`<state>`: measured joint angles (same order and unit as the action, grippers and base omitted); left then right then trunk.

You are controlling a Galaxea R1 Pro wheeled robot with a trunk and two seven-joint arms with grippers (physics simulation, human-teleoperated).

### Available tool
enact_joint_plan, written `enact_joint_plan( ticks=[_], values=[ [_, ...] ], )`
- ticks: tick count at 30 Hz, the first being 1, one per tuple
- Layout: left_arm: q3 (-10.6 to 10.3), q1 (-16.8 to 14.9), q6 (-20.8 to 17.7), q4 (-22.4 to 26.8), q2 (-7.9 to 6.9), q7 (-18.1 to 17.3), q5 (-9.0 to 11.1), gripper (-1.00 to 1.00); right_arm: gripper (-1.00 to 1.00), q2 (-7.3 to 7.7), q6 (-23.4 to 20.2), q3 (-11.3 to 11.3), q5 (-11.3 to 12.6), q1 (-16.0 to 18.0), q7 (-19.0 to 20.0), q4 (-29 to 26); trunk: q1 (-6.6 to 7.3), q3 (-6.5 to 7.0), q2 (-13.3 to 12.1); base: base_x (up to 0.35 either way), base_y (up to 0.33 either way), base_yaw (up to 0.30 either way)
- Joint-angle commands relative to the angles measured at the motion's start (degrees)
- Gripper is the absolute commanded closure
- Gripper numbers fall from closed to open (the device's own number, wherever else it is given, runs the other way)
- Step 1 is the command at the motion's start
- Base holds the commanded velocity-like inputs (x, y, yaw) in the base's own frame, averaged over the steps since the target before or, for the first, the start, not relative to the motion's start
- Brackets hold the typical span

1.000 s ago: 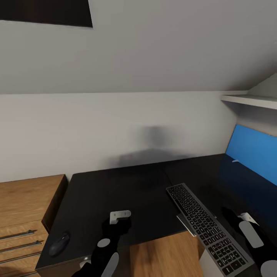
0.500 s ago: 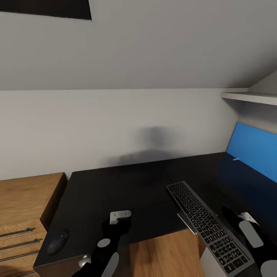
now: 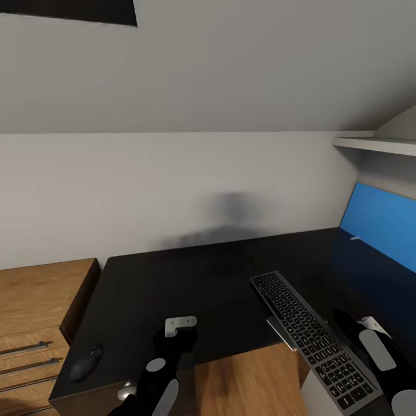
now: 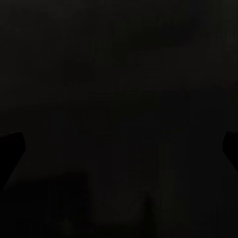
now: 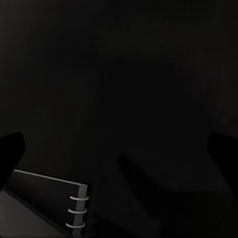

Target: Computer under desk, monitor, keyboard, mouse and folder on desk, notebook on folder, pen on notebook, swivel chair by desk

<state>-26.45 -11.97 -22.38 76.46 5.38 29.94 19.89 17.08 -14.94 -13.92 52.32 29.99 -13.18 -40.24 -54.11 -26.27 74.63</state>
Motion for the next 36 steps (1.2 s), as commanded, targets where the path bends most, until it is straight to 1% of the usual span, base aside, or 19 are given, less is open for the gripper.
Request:
enact_joint_plan(
  ticks=[1,14,22,29,36],
  values=[
    [-0.11,-0.05,-0.16,0.04,-0.07,0.45,0.50,-1.00,-1.00,-0.03,-0.35,-0.04,1.39,-0.01,-0.35,1.22,-0.01,-0.07,0.03,0.000,0.000,0.000],
    [0.01,-0.07,-0.20,-0.24,-0.35,0.31,0.56,-1.00,-1.00,-0.07,-0.35,0.01,1.47,-0.01,-0.35,1.30,-0.01,-0.07,0.03,-0.006,0.000,0.000],
    [0.00,-0.07,-0.21,-0.26,-0.36,0.30,0.59,-1.00,-1.00,-0.11,-0.35,0.03,1.47,-0.01,-0.35,1.31,-0.01,-0.07,0.03,-0.190,0.052,0.000],
    [-0.01,-0.07,-0.21,-0.26,-0.37,0.30,0.52,-1.00,-1.00,-0.11,-0.35,0.03,1.47,-0.01,-0.35,1.31,-0.01,-0.07,0.03,-0.048,0.018,0.000],
    [-0.01,-0.06,-0.21,-0.26,-0.37,0.30,0.50,-1.00,-1.00,-0.11,-0.35,0.03,1.47,-0.01,-0.35,1.31,-0.01,-0.07,0.03,-0.003,0.160,0.000]
  ],
)
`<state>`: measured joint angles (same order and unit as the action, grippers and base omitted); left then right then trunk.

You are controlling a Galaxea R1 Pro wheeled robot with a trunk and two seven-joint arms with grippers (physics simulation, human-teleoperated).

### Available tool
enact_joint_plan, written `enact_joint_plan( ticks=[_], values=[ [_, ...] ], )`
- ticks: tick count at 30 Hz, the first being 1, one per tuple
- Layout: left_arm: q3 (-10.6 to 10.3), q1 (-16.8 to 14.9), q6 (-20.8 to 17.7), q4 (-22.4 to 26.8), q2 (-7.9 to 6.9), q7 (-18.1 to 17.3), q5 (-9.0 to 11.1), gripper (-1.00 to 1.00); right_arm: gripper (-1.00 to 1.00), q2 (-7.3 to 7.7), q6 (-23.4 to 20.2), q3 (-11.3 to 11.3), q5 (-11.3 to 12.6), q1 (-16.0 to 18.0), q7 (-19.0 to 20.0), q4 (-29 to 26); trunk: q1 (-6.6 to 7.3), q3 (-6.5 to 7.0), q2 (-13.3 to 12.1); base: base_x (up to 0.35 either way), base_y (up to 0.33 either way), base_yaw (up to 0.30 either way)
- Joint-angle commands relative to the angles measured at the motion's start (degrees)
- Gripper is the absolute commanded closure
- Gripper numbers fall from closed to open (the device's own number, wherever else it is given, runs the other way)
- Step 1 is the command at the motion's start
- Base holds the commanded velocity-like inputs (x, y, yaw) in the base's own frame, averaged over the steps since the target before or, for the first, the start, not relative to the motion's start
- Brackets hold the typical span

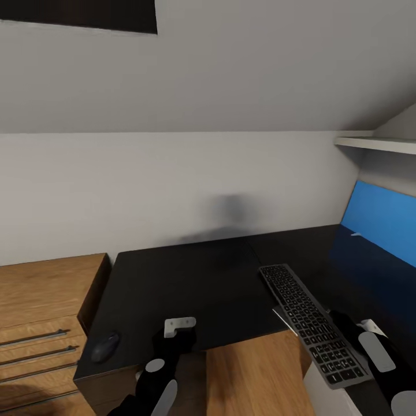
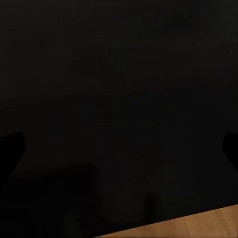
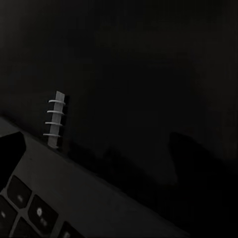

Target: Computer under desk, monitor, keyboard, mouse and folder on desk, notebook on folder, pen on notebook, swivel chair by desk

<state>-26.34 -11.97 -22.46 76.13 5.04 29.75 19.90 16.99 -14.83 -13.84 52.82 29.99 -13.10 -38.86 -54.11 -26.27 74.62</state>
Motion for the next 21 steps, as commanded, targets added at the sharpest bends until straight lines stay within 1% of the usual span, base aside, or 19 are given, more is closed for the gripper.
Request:
enact_joint_plan(
  ticks=[1,12,16,21],
  values=[
    [-0.11,-0.06,-0.13,0.07,-0.01,0.48,0.49,-1.00,-1.00,-0.03,-0.46,-0.04,0.97,-0.02,-0.44,-0.07,0.00,-0.07,0.04,0.000,0.089,0.000],
    [-0.11,-0.07,-0.13,0.07,-0.01,0.48,0.49,-1.00,-1.00,-0.03,-0.46,-0.04,0.97,-0.02,-0.44,-0.07,0.00,-0.07,0.04,-0.001,0.026,0.000],
    [-0.12,-0.05,-0.13,0.07,-0.02,0.48,0.49,-1.00,-1.00,-0.03,-0.46,-0.04,0.97,-0.02,-0.44,-0.07,0.00,-0.07,0.04,-0.098,0.108,0.000],
    [-0.19,-0.07,-0.13,0.07,0.03,0.48,0.49,-1.00,-1.00,-0.03,-0.46,-0.04,0.97,-0.02,-0.44,-0.07,0.00,-0.07,0.04,-0.031,0.035,0.000]
  ],
)
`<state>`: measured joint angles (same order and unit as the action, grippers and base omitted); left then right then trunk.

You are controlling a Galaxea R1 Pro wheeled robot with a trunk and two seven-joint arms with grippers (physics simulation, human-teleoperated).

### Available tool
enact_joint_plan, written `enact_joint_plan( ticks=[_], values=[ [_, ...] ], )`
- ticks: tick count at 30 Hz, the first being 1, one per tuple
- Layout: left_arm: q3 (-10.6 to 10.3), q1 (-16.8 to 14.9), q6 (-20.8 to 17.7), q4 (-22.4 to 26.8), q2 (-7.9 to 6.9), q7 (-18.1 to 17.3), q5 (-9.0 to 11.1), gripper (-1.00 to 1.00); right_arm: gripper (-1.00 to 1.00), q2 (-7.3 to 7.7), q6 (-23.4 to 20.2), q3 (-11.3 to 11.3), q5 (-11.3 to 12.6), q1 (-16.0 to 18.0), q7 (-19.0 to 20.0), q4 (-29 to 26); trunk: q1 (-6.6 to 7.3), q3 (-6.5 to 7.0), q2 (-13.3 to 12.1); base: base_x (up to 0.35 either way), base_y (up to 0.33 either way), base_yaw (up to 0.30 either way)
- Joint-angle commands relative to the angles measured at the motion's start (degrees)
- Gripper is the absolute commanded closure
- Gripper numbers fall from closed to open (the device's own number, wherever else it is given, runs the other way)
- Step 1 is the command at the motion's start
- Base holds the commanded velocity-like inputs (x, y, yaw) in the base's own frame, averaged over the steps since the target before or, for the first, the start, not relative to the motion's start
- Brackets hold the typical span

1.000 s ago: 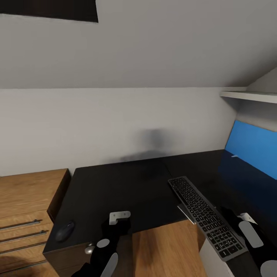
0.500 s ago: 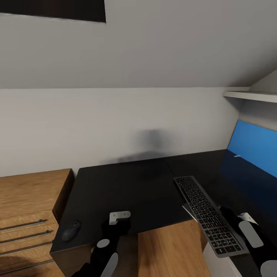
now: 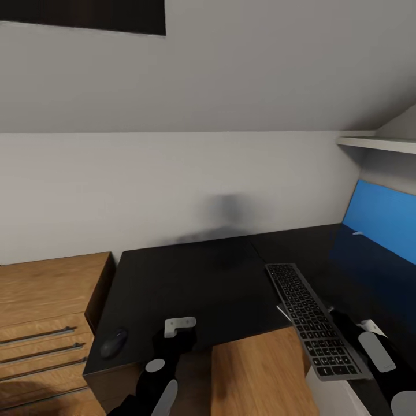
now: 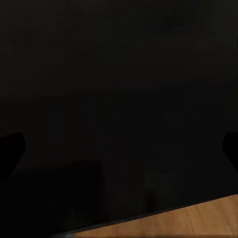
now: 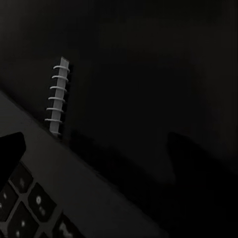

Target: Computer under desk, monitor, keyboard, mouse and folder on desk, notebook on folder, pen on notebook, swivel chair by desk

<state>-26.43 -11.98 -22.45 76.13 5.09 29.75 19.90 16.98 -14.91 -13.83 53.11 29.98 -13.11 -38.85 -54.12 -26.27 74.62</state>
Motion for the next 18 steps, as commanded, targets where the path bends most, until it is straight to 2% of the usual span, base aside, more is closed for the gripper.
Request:
enact_joint_plan(
  ticks=[1,5,18],
  values=[
    [-0.11,-0.06,-0.14,0.08,-0.01,0.48,0.49,-1.00,-1.00,-0.02,-0.38,-0.05,0.68,-0.01,-0.43,-0.09,0.00,-0.07,0.04,-0.040,0.085,0.000],
    [-0.12,-0.04,-0.14,0.08,0.00,0.49,0.49,-1.00,-1.00,-0.02,-0.38,-0.05,0.68,-0.01,-0.43,-0.09,0.00,-0.07,0.04,-0.063,0.175,0.000],
    [-0.12,-0.06,-0.14,0.08,0.01,0.51,0.48,-1.00,-1.00,-0.08,-0.38,-0.05,0.68,-0.01,-0.43,-0.09,0.00,-0.07,0.04,-0.032,0.090,0.000]
  ],
)
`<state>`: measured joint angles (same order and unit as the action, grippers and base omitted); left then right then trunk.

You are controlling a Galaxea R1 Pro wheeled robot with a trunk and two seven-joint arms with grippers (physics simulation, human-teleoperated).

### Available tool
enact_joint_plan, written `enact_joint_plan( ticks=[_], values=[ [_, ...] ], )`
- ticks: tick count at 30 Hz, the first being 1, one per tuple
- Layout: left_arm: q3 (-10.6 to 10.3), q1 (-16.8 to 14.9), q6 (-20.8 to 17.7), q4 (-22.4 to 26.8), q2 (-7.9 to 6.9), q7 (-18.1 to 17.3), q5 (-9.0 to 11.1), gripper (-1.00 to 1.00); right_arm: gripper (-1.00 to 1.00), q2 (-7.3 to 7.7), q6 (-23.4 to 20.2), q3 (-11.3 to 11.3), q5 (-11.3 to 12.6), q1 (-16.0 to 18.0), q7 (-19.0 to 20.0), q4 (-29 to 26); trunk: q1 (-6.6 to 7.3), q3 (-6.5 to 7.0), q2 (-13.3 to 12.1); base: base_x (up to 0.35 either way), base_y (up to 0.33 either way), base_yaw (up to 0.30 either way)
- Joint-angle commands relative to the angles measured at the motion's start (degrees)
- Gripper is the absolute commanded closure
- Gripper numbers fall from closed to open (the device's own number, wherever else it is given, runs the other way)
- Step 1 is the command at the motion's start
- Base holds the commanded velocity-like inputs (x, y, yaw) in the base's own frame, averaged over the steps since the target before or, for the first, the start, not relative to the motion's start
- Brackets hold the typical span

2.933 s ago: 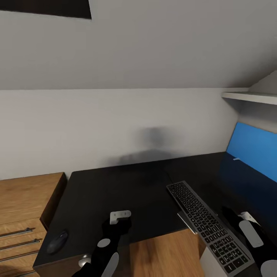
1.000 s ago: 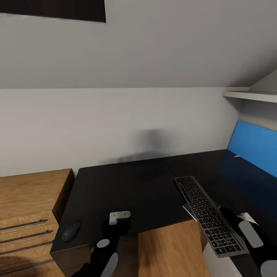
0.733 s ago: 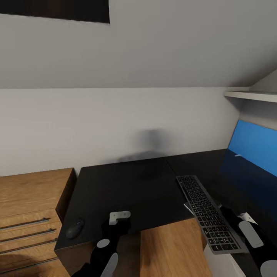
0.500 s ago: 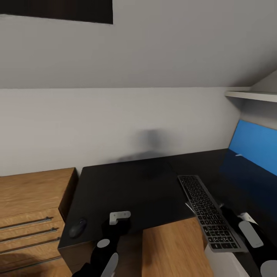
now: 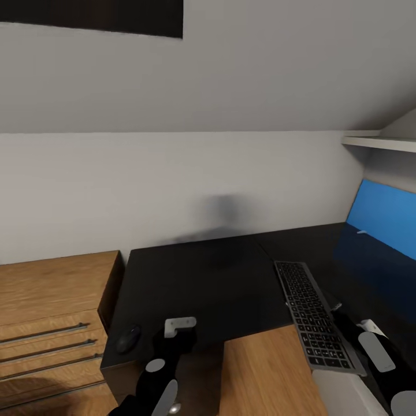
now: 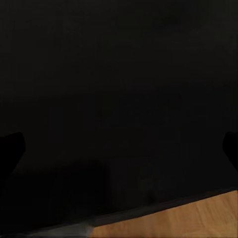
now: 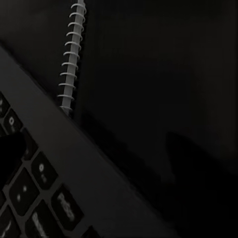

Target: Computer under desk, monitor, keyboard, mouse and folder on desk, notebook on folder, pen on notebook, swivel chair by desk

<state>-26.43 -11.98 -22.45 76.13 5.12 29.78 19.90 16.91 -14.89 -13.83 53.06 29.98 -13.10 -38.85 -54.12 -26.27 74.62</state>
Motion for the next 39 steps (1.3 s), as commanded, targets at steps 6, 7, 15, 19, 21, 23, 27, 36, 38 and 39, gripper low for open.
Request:
enact_joint_plan(
  ticks=[6,7,15,19,21,23,27,36,38,39],
  values=[
    [-0.14,-0.03,-0.14,0.08,-0.02,0.48,0.49,-1.00,-1.00,-0.04,-0.41,-0.04,0.72,-0.01,-0.43,-0.09,0.00,-0.07,0.04,-0.057,0.054,0.000],
    [-0.15,-0.04,-0.14,0.08,-0.02,0.49,0.49,-1.00,-1.00,-0.04,-0.41,-0.03,0.69,-0.01,-0.43,-0.09,0.00,-0.07,0.04,-0.073,0.068,0.000],
    [-0.18,-0.03,-0.14,0.08,-0.02,0.49,0.49,-1.00,-1.00,-0.04,-0.41,0.02,0.65,-0.01,-0.43,-0.09,0.00,-0.07,0.04,-0.019,0.018,0.000],
    [-0.18,-0.05,-0.14,0.08,-0.02,0.47,0.49,-1.00,-1.00,-0.04,-0.41,0.03,0.65,-0.01,-0.43,-0.09,0.00,-0.07,0.04,-0.002,0.002,0.000],
    [-0.19,-0.03,-0.14,0.08,-0.02,0.46,0.49,-1.00,-1.00,-0.04,-0.41,0.03,0.66,-0.01,-0.43,-0.09,0.00,-0.07,0.04,0.000,0.000,0.000],
    [-0.23,-0.03,-0.14,0.08,-0.02,0.46,0.49,-1.00,-1.00,-0.04,-0.41,0.03,0.65,-0.01,-0.43,-0.09,0.00,-0.07,0.04,0.000,0.000,0.000],
    [-0.27,-0.05,-0.14,0.08,-0.02,0.46,0.49,-1.00,-1.00,-0.04,-0.41,0.03,0.64,-0.01,-0.43,-0.09,0.44,0.29,-0.76,0.000,0.000,0.000],
    [-0.29,-0.04,-0.14,0.08,-0.02,0.45,0.49,-1.00,-1.00,-0.04,-0.41,0.03,0.66,-0.01,-0.43,-0.17,2.42,1.90,-4.37,0.000,0.000,0.000],
    [-0.29,-0.05,-0.14,0.08,-0.02,0.45,0.49,-1.00,-1.00,-0.04,-0.39,0.03,0.65,-0.01,-0.43,-0.17,2.86,2.26,-5.18,0.000,0.000,0.000],
    [-0.29,-0.05,-0.14,0.08,-0.02,0.45,0.49,-1.00,-1.00,-0.04,-0.40,0.03,0.65,-0.01,-0.43,-0.17,3.08,2.44,-5.58,0.000,0.000,0.000]
  ],
)
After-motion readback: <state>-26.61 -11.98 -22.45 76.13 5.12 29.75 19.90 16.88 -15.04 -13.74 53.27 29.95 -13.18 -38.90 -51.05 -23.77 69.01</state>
